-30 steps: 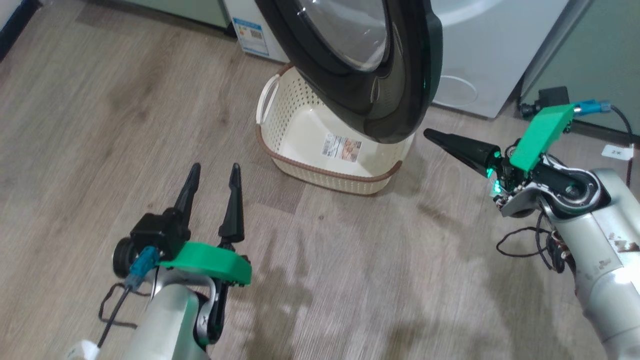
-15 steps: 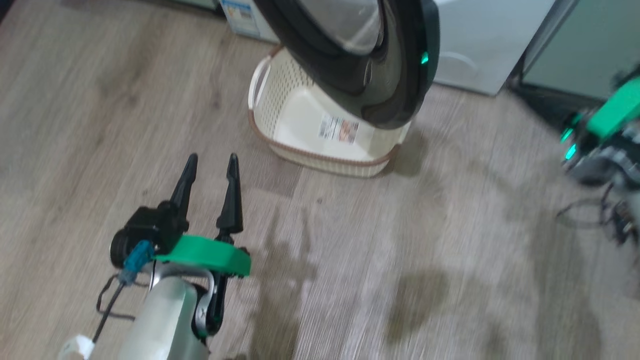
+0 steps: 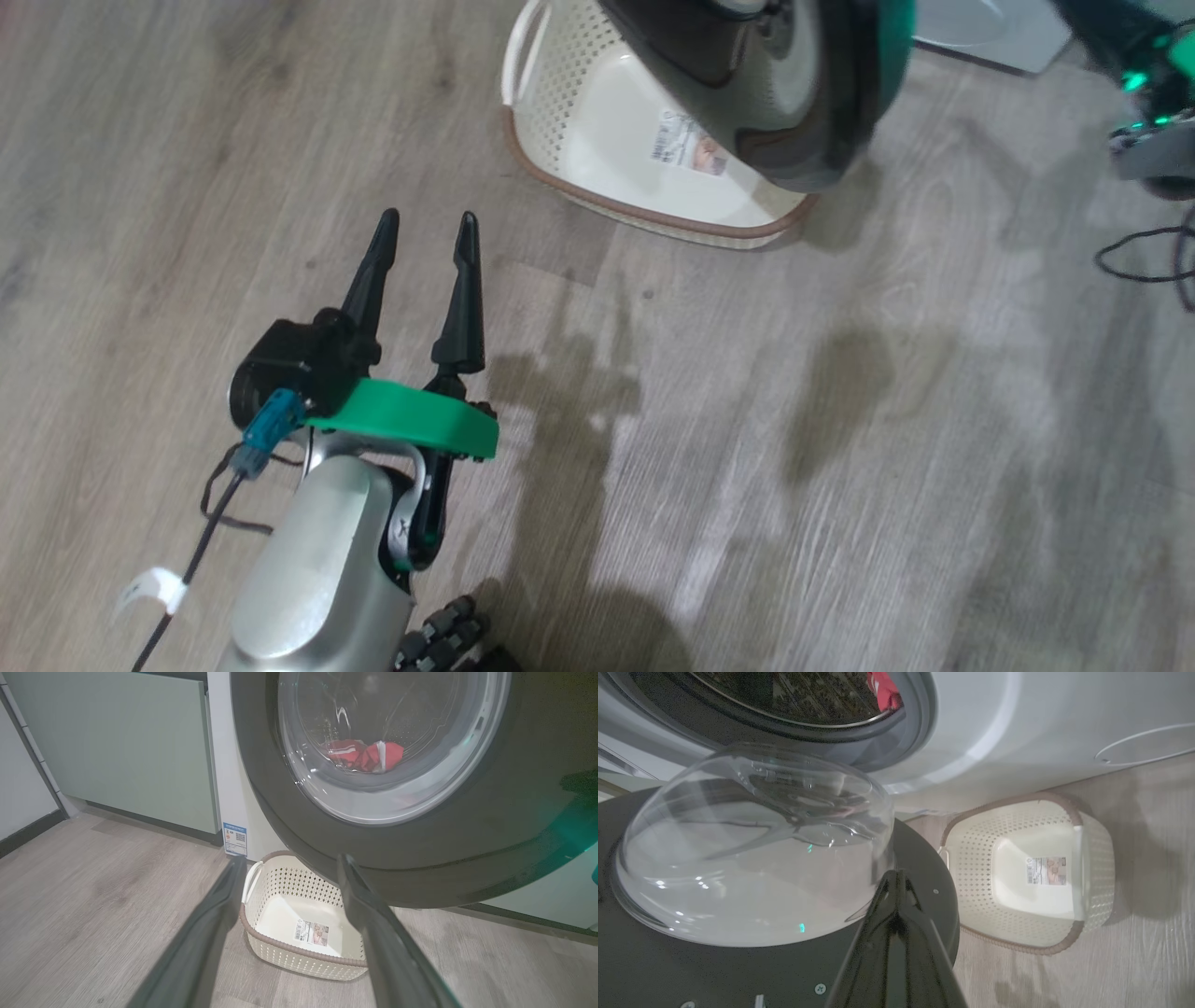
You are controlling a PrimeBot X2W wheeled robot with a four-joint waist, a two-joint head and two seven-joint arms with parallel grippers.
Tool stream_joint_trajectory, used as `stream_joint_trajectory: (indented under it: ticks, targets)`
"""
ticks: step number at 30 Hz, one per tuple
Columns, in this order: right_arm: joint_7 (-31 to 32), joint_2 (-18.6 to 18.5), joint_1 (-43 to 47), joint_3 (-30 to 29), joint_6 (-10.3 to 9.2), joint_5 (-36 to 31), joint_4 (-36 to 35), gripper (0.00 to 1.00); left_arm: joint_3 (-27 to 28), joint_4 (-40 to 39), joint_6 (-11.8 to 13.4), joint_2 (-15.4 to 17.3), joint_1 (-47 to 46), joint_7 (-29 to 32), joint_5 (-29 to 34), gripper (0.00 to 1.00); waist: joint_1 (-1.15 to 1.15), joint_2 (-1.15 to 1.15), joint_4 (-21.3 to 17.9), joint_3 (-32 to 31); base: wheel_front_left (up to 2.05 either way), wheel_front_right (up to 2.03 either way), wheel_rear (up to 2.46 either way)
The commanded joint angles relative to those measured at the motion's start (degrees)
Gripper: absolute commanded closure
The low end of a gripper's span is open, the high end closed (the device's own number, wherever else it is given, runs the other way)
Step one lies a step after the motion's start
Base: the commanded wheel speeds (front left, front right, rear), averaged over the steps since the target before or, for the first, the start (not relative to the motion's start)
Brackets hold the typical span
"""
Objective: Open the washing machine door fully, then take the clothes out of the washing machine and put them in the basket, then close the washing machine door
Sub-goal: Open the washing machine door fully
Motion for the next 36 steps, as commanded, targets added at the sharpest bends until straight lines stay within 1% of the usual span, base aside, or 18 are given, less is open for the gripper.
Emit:
stream_joint_trajectory:
  ticks: [1, 6, 15, 25, 29, 36]
  targets:
    - [0.12, 1.46, -0.65, 1.04, 0.02, -0.33, -1.75, 1.00, 1.34, -1.74, 0.30, 1.11, -1.18, -0.37, -0.37, 0.00, 0.00, 0.00, 0.78, 0.02, 0.00, 0.00, 0.00]
    - [1.70, 2.64, 2.04, 3.59, 0.02, -0.02, -2.40, 1.00, 0.38, -1.71, 0.83, 1.11, -0.93, -0.37, -1.02, 0.00, 0.00, 0.00, 2.13, -1.67, 0.00, 0.00, 0.00]
    - [3.37, 2.66, 8.26, 6.07, 0.02, 1.31, -4.30, 1.00, -0.04, -1.44, 1.22, 1.11, 0.94, -0.37, -1.37, 0.00, 0.00, 0.00, 4.73, -5.62, 0.00, 0.00, 0.00]
    - [4.33, 4.39, 15.43, 8.00, 0.02, 3.33, -9.17, 1.00, -0.32, -0.93, 1.18, 1.11, 3.23, -0.37, -1.13, 0.00, 0.00, 0.00, 8.12, -9.43, 0.00, 0.00, 0.00]
    - [4.89, 6.33, 16.90, 9.26, 0.02, 3.67, -10.17, 1.00, -0.14, -0.80, 1.15, 1.11, 3.99, -0.37, -0.72, 0.00, 0.00, 0.00, 9.05, -10.60, 0.00, 0.00, 0.00]
    - [5.79, 11.75, 15.96, 12.14, 0.02, 3.56, -9.02, 1.00, 1.44, -1.95, 1.67, 1.11, 4.81, -0.37, -0.34, 0.00, 0.00, 0.00, 9.31, -10.72, 0.00, 0.00, 0.00]
